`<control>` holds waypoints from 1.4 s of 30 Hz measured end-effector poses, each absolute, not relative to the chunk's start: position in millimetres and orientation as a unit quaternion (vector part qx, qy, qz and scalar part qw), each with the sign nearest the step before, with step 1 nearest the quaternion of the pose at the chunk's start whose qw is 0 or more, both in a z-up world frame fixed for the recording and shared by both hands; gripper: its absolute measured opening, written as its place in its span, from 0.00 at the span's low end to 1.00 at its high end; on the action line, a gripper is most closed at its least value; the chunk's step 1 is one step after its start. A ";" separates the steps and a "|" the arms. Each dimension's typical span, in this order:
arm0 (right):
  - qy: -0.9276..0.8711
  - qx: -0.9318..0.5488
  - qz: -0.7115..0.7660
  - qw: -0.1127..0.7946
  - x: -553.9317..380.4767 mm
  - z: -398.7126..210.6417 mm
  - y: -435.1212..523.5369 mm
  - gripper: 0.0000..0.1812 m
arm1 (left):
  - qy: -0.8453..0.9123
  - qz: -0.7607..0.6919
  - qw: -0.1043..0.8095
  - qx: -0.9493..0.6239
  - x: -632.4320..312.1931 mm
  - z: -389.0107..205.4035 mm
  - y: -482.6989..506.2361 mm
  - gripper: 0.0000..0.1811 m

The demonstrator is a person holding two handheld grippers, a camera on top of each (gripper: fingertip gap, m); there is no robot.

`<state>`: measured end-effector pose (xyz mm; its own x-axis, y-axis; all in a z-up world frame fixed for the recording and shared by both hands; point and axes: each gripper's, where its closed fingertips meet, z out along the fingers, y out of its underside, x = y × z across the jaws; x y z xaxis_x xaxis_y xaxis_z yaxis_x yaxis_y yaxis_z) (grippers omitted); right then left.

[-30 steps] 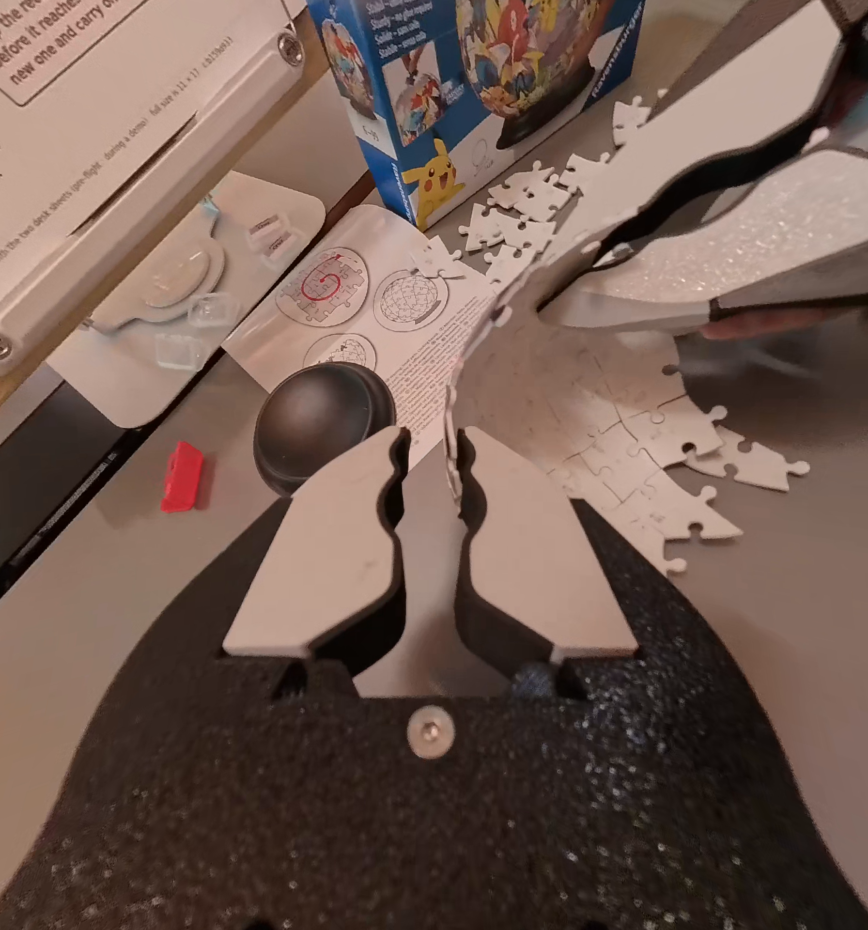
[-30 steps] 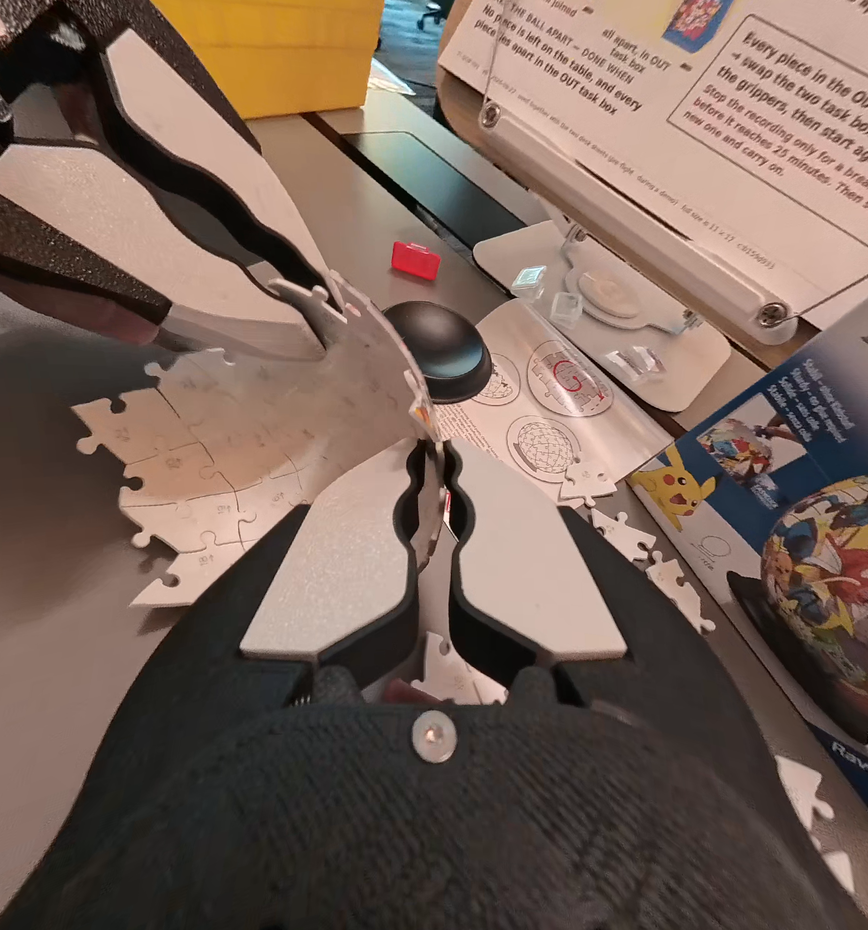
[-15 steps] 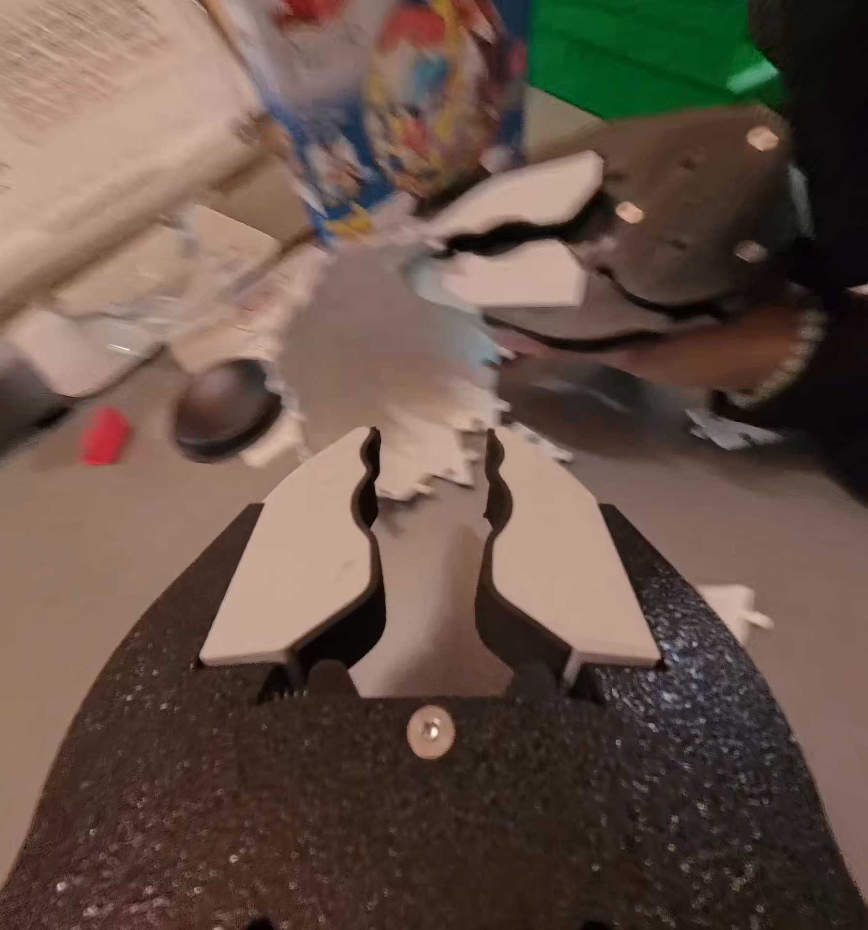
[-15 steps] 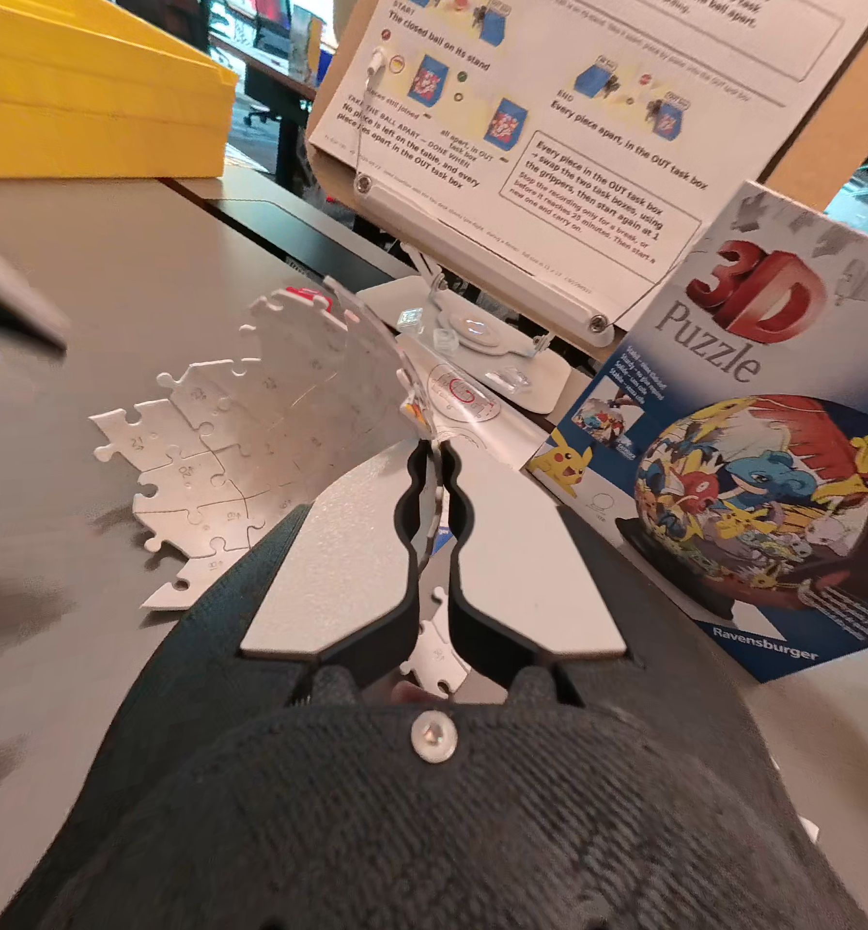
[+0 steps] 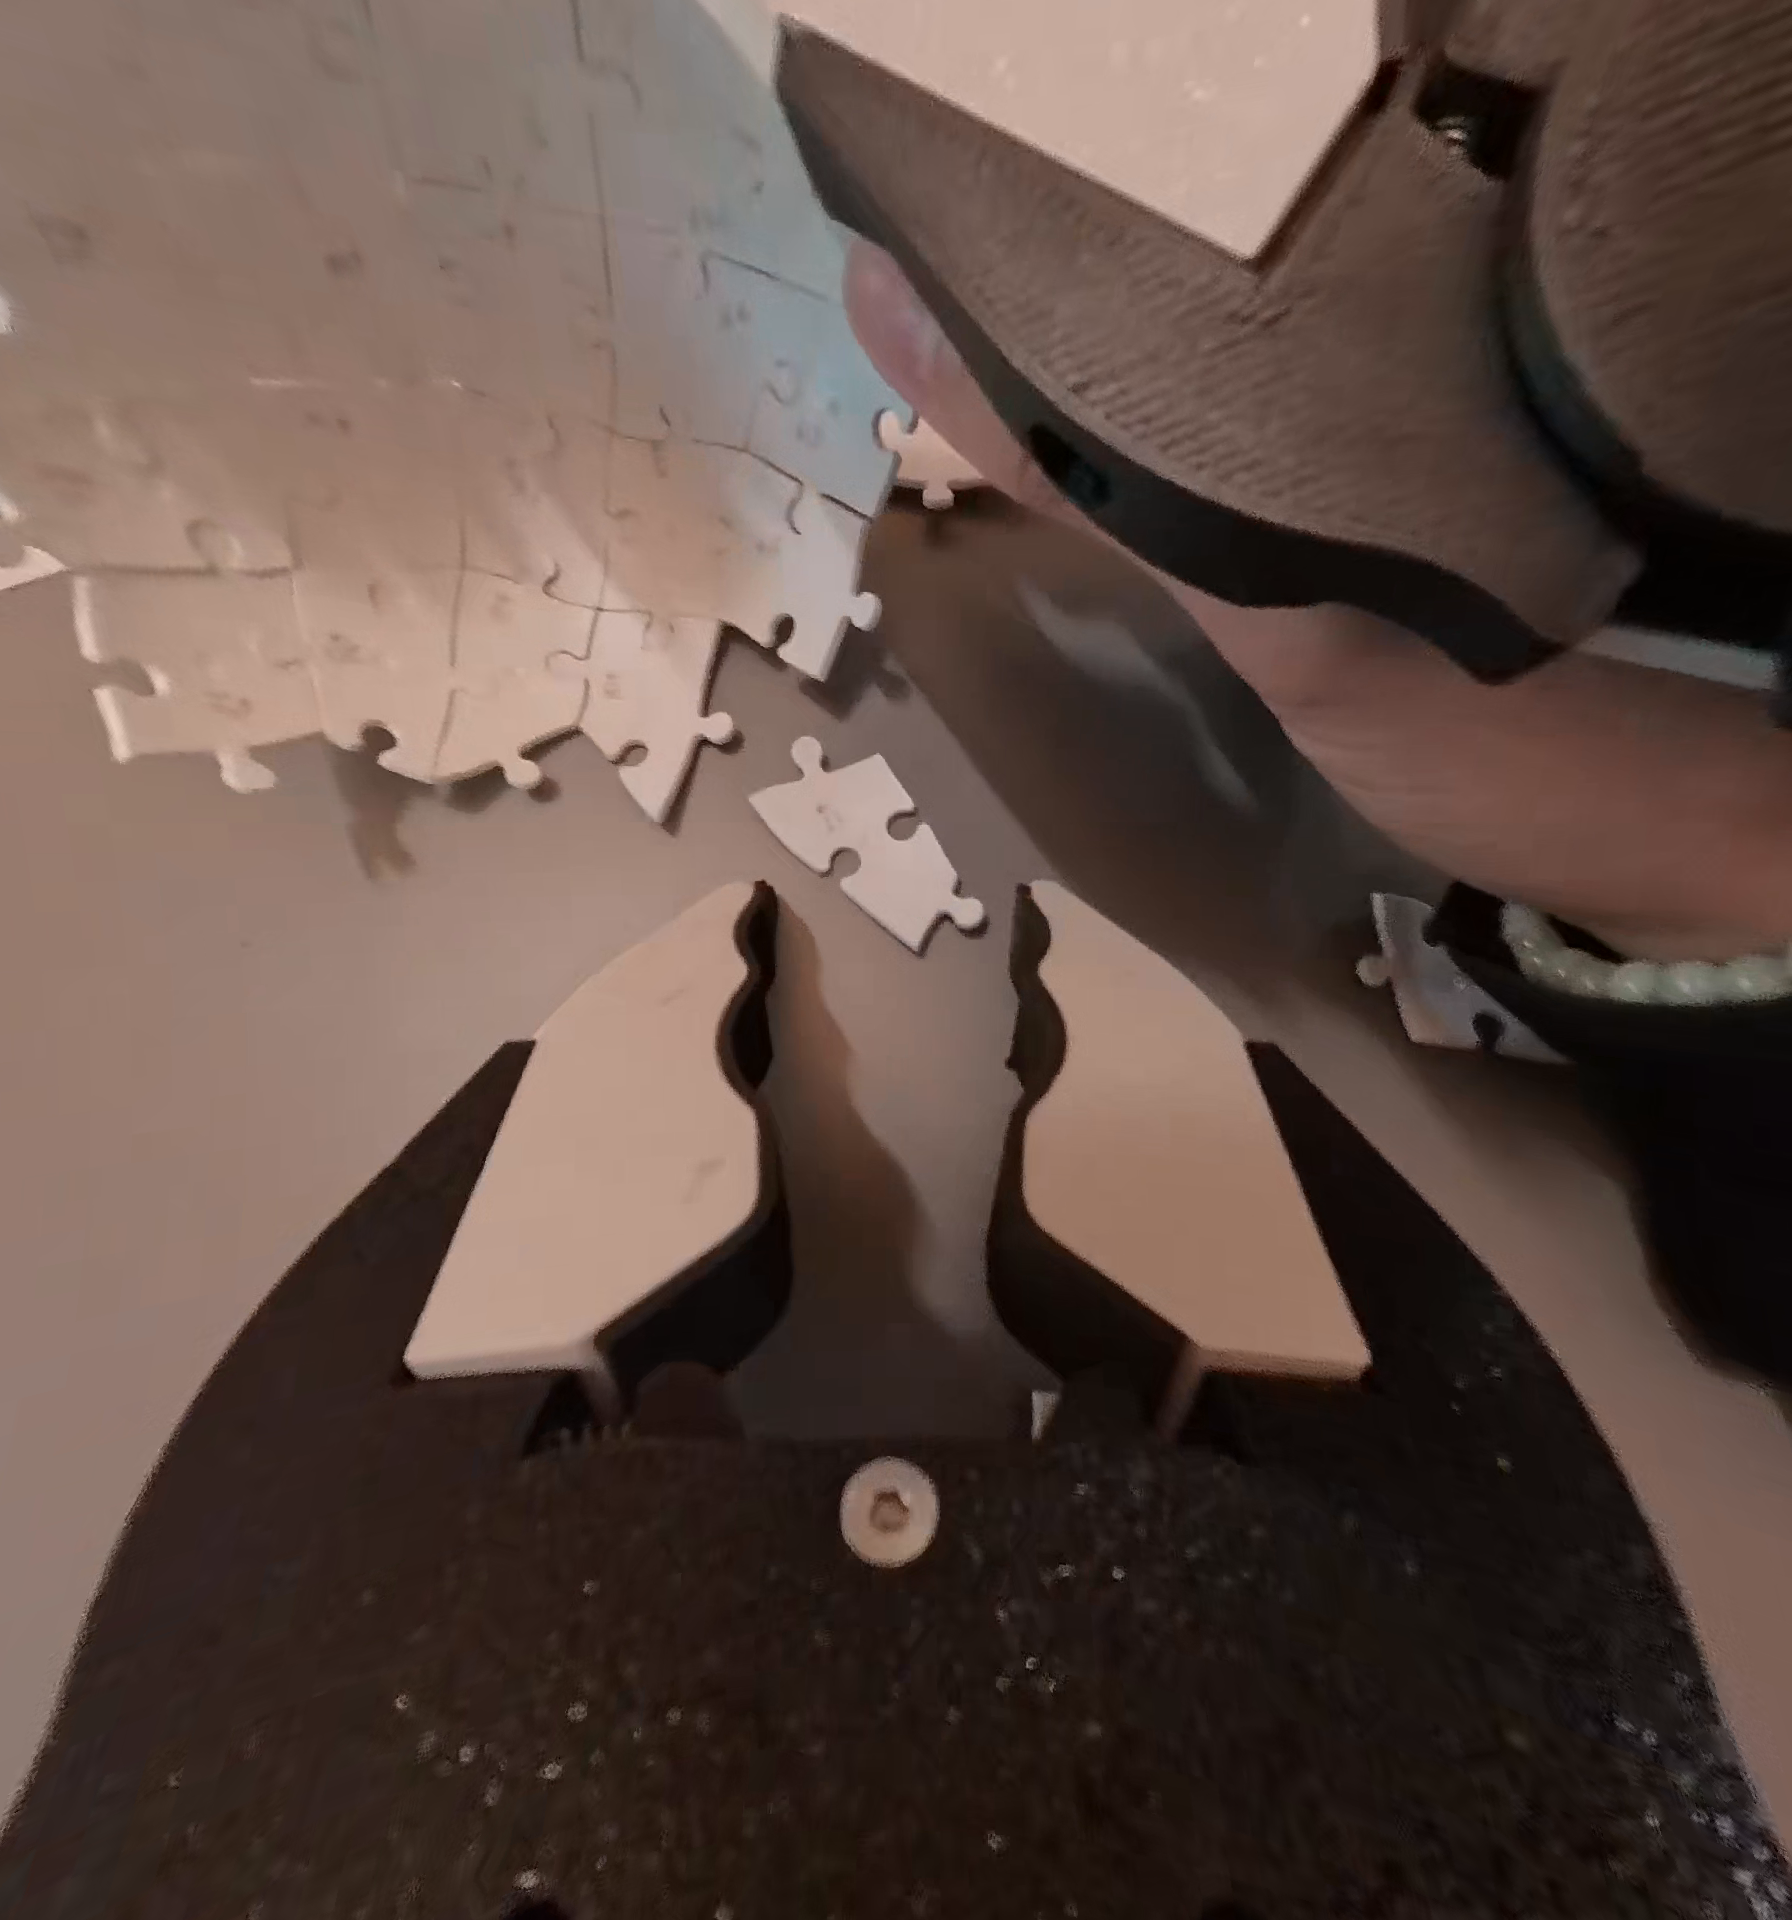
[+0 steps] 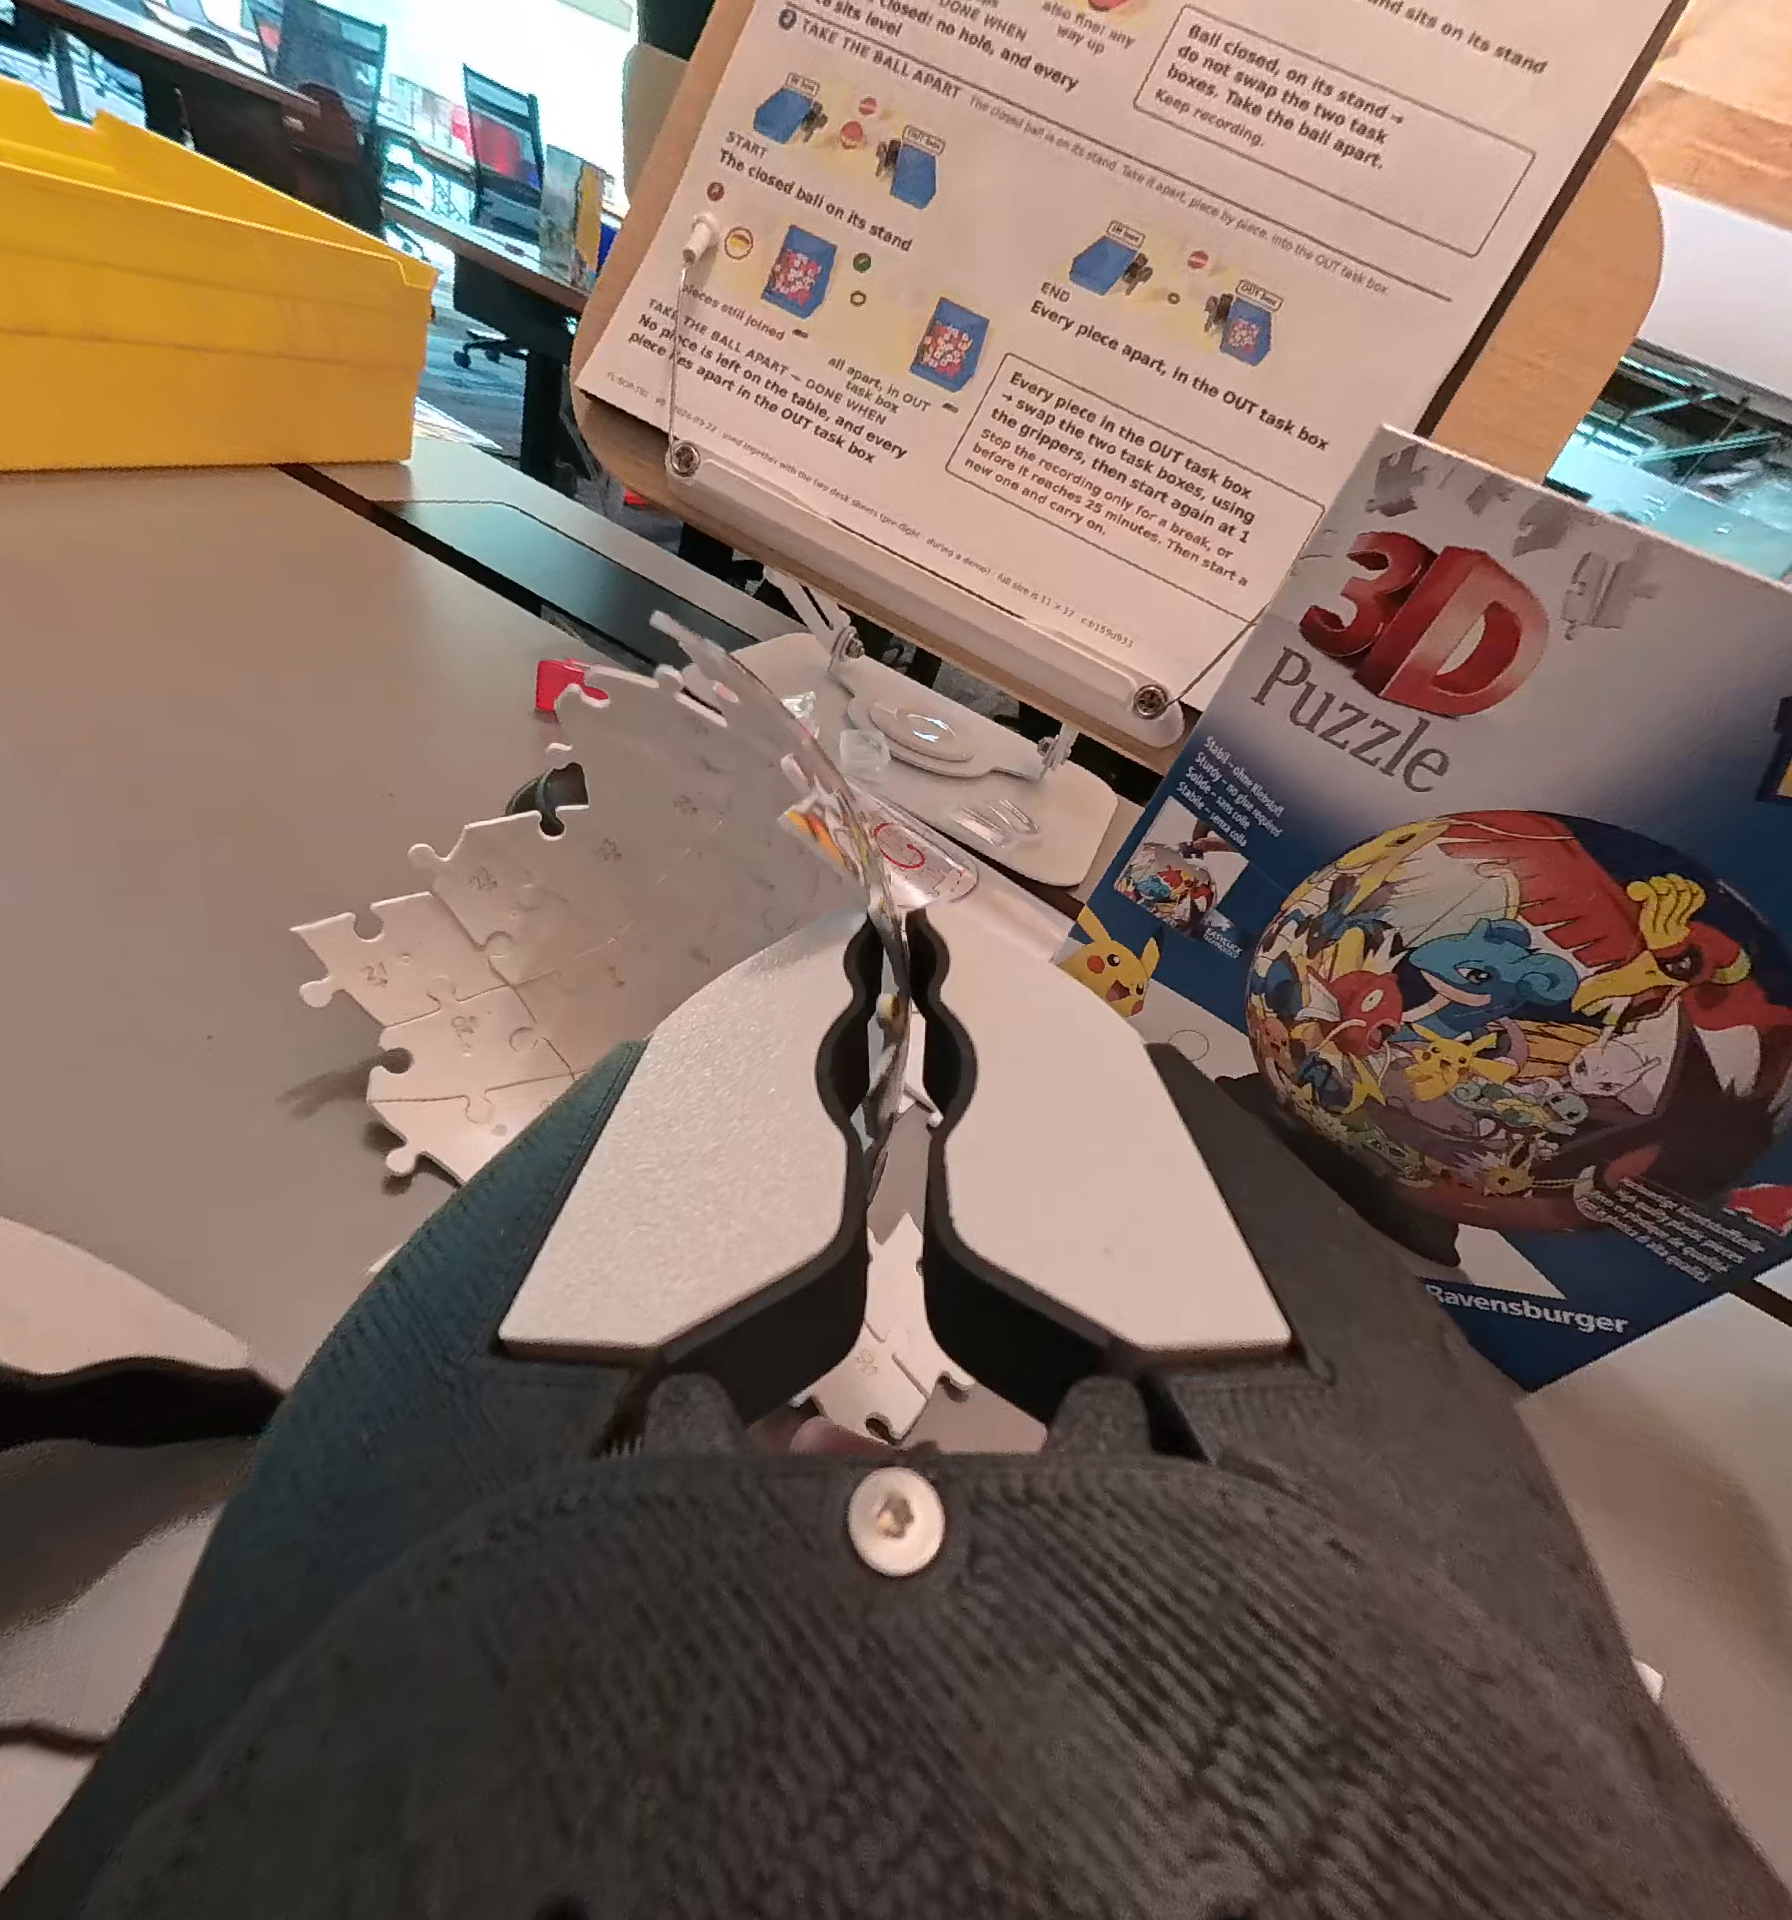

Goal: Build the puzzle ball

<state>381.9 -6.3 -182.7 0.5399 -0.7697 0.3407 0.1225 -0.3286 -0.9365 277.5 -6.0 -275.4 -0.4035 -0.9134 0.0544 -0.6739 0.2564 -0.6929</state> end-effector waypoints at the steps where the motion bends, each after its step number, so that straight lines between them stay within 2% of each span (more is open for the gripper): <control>1: 0.230 -0.698 -0.420 0.533 381.1 -182.2 -6.2 0.03 | 0.770 -0.320 0.194 -0.516 278.8 -276.1 -4.6 0.22; 5: 0.220 -0.699 -0.423 0.533 377.7 -182.0 -4.9 0.03 | 0.774 -0.311 0.205 -0.512 278.2 -276.3 0.2 0.16; 8: 0.214 -0.697 -0.427 0.536 373.6 -180.8 -4.6 0.03 | 0.770 -0.307 0.206 -0.519 272.6 -276.3 19.2 0.07; 11: 0.205 -0.696 -0.433 0.535 371.8 -180.4 -3.1 0.03 | 0.766 -0.313 0.203 -0.523 268.5 -275.9 36.1 0.04; 14: 0.202 -0.695 -0.434 0.536 371.7 -180.1 -2.3 0.03 | 0.802 -0.318 0.198 -0.465 264.0 -273.9 27.9 0.17; 15: 0.202 -0.695 -0.434 0.537 371.5 -179.7 -2.2 0.03 | 0.818 -0.318 0.217 -0.428 266.4 -270.2 24.5 0.18; 19: 0.195 -0.694 -0.436 0.538 370.8 -179.3 -1.6 0.03 | 0.864 -0.307 0.299 -0.266 279.8 -256.7 9.3 0.11; 22: 0.194 -0.694 -0.437 0.539 370.6 -179.1 -1.7 0.03 | 0.870 -0.289 0.260 -0.303 279.8 -264.4 9.9 0.02; 24: 0.193 -0.694 -0.438 0.538 371.3 -179.2 -1.8 0.03 | 0.860 -0.301 0.231 -0.341 277.3 -268.9 6.6 0.00; 27: 0.193 -0.694 -0.439 0.538 372.0 -179.1 -2.0 0.03 | 0.857 -0.308 0.206 -0.358 274.5 -273.9 -3.6 0.00; 31: 0.193 -0.692 -0.440 0.539 371.8 -178.7 -2.4 0.03 | 0.854 -0.310 0.231 -0.348 280.2 -271.6 -6.8 0.01; 35: 0.191 -0.694 -0.439 0.538 371.8 -179.1 -1.7 0.03 | 0.838 -0.318 0.274 -0.348 285.1 -261.3 10.2 0.10; 38: 0.189 -0.694 -0.440 0.537 372.3 -179.1 -1.2 0.03 | 0.861 -0.315 0.250 -0.310 280.6 -267.1 11.6 0.18; 42: 0.187 -0.693 -0.441 0.538 371.8 -178.8 -1.1 0.03 | 0.868 -0.309 0.243 -0.302 286.2 -268.4 16.3 0.20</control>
